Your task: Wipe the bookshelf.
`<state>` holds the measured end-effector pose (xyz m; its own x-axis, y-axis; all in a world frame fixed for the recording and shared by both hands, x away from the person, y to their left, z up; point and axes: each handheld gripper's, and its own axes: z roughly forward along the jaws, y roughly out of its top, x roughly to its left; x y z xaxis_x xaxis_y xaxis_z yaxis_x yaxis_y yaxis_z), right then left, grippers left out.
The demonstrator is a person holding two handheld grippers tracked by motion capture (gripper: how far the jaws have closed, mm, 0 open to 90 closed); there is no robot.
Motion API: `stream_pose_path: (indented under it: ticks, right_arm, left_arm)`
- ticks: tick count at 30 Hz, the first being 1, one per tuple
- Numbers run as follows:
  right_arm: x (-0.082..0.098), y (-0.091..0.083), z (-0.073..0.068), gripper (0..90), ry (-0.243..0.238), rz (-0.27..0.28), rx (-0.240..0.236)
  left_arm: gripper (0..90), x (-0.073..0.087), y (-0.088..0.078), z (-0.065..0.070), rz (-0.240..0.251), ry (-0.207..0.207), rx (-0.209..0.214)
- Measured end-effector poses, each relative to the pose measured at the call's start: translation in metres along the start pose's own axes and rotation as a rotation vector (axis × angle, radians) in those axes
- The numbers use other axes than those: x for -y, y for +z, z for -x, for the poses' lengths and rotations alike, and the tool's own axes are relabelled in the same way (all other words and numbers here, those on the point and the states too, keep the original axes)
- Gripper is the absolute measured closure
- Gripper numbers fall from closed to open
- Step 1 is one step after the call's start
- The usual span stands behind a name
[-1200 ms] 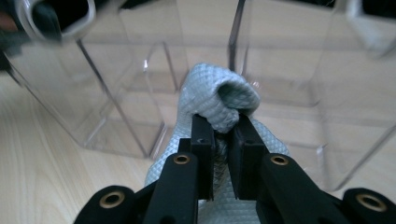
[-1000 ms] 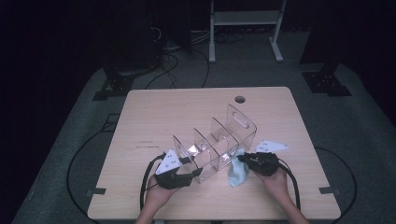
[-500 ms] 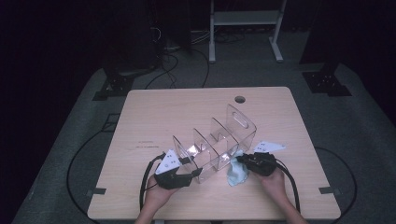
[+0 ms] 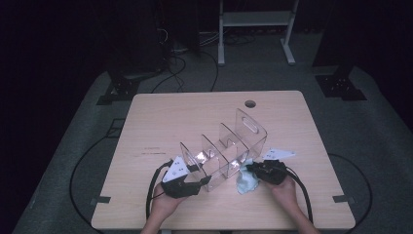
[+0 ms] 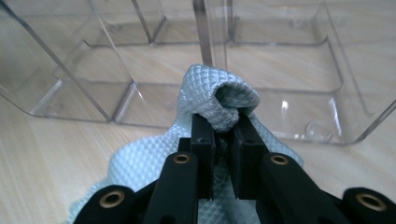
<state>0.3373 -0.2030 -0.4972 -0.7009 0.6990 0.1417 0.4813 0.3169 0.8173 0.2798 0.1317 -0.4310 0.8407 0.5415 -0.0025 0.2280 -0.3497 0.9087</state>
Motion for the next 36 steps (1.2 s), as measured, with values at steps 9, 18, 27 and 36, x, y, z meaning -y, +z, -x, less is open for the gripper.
stream_pose_path:
  ticks: [9,18,27,36]
  right_arm:
    - [-0.015,-0.018,-0.007,81.0,-0.025,0.090,0.005]
    - [-0.012,-0.018,-0.006,80.9,0.003,0.096,-0.011]
    - [0.001,-0.001,-0.002,80.9,0.012,0.015,-0.007]
    - [-0.010,-0.015,-0.008,80.9,-0.008,0.084,-0.001]
  left_arm:
    - [46.5,0.000,0.000,-0.001,0.007,-0.005,0.007]
    - [46.4,0.000,0.001,0.000,0.003,-0.003,0.008]
    - [46.4,0.000,0.000,0.000,-0.002,-0.004,0.007]
    - [46.5,0.000,0.001,0.001,-0.001,-0.006,0.005]
